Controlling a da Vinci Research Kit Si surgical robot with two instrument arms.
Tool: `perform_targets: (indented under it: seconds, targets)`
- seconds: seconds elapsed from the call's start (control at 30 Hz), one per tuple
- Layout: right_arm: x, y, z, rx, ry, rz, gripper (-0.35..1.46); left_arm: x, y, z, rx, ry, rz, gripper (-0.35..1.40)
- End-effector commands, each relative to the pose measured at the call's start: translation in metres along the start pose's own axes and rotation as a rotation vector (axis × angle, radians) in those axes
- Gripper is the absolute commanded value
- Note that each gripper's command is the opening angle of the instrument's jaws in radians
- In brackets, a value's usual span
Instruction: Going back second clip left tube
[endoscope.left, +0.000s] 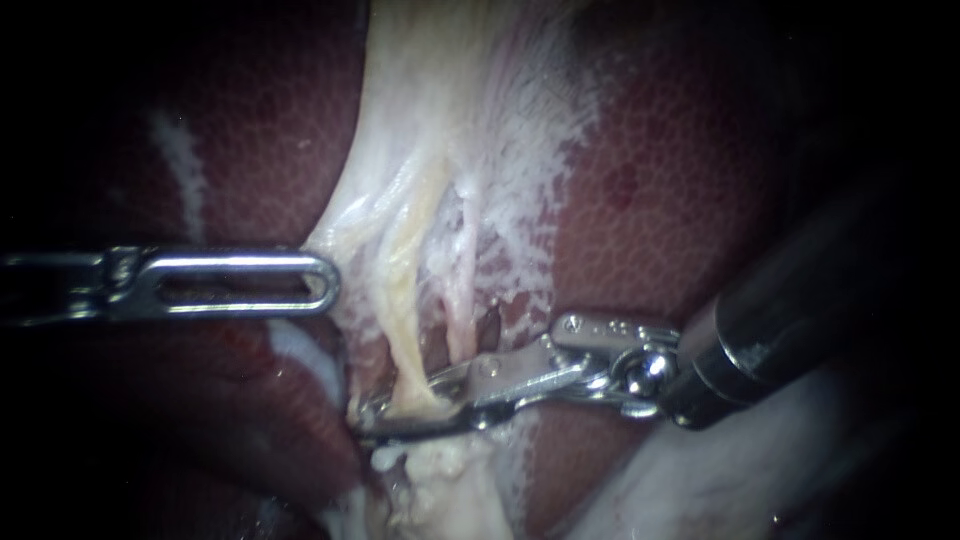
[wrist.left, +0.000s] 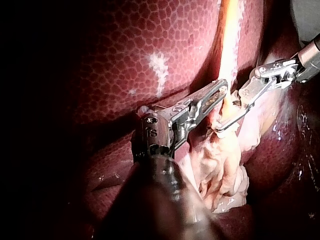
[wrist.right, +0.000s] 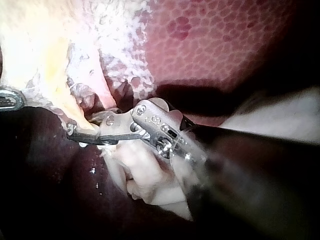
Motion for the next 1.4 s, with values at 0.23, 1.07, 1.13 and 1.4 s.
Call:
perform_targets:
  seconds: [0.23,1.07,1.13,1.4]
  targets:
    - [0.0000,0.0000,0.0000,0.003,-0.002,0.000,-0.31,0.0000,0.0000,0.0000,0.000,0.000,0.000,-0.35]
    - [0.0017,0.0005,-0.0007,-0.058,0.013,-0.466,0.59,0.0001,0.0000,-0.0002,0.000,0.001,0.000,-0.35]
    - [0.0017,0.0005,-0.0007,-0.058,0.012,-0.484,0.59,0.0001,0.0000,-0.0002,0.000,0.001,0.000,-0.35]
    - [0.0010,0.0000,-0.0018,-0.050,0.010,-0.492,0.60,0.0001,0.0000,-0.0003,0.001,0.001,0.000,-0.35]
